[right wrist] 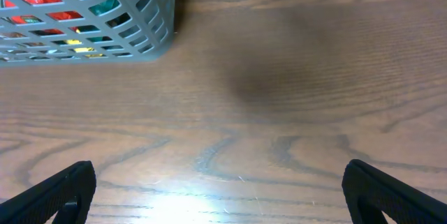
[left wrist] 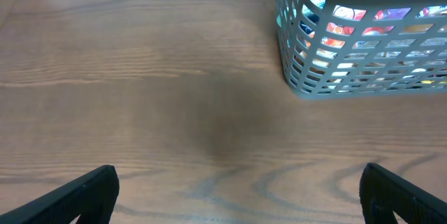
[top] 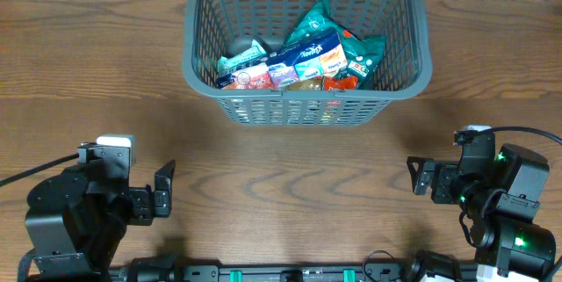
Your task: Pack container
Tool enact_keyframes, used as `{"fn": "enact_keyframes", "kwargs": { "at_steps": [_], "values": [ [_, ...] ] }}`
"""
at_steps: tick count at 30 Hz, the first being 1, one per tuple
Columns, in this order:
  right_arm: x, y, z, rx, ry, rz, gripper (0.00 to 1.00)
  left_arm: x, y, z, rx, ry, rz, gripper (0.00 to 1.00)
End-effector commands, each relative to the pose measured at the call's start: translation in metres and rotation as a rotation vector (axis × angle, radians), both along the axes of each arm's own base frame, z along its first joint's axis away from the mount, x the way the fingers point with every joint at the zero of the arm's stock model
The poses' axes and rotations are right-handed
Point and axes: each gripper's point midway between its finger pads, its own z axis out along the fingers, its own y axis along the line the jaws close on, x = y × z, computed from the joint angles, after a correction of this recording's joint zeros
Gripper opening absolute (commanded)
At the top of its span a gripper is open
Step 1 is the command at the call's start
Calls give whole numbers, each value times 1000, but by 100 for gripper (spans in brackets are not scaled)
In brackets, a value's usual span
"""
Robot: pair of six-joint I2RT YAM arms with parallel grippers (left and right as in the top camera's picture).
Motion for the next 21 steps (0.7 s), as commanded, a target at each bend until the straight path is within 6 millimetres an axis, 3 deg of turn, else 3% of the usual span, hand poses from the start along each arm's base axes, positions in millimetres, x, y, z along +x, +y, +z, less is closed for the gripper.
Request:
{"fn": "enact_keyframes", "kwargs": {
  "at_steps": [1,11,21],
  "values": [
    [0,2,-1,16,3,-2,99,0,-1,1,-13,-2,-1,99],
    [1,-1,1,-13,-13,3,99,0,-1,1,-13,-2,-1,99],
    [3,49,45,-115,-420,282,99,0,-1,1,-13,-2,-1,99]
  ]
}}
